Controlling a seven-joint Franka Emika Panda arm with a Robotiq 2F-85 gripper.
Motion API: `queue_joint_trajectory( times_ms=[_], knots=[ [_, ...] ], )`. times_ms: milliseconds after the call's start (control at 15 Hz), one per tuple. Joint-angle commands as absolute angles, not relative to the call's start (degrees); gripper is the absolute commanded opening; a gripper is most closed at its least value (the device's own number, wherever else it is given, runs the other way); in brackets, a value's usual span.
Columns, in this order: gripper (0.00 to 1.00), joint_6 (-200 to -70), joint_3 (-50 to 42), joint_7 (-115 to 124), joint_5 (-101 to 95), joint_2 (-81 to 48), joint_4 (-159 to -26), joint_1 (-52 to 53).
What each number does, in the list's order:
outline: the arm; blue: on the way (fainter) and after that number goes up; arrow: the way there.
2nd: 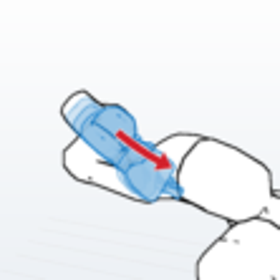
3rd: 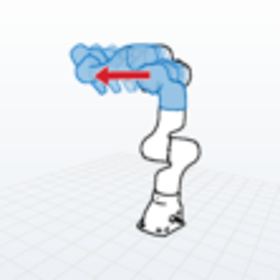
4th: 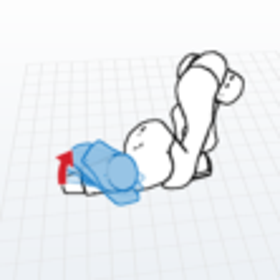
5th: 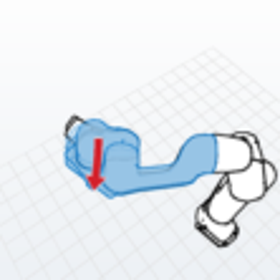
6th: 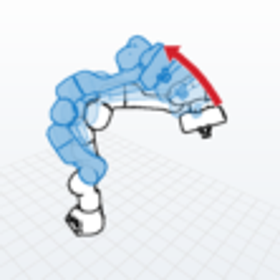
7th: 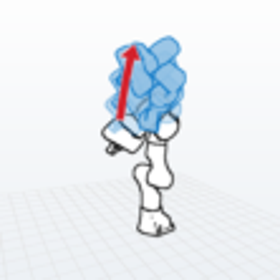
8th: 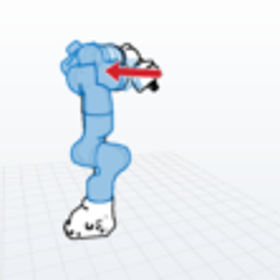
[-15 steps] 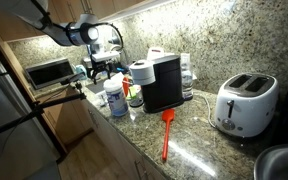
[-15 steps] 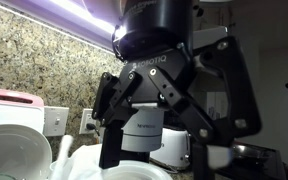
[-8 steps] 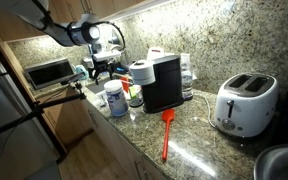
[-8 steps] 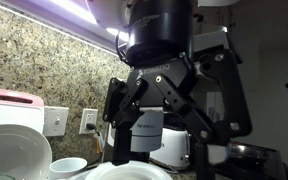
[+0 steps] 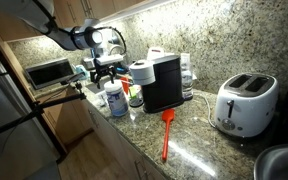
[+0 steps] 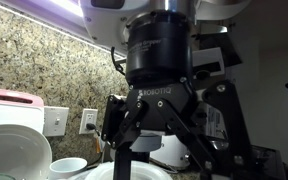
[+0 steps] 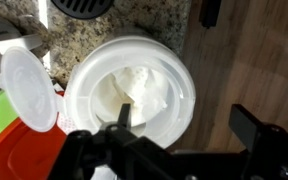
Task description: Move the bottle to the right
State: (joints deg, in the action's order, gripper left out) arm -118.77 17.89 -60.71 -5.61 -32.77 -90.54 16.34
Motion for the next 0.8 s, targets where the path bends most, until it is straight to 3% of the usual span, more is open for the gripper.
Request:
queue_joint_trajectory(
  times_ms=[0,733],
  knots=[
    [1.0,-120.5,17.6,-62.3,-8.2,-32.9,-89.8,16.8],
    [1.0,-122.8,18.0,-61.1,-8.3,-33.0,-90.2,17.3]
  ],
)
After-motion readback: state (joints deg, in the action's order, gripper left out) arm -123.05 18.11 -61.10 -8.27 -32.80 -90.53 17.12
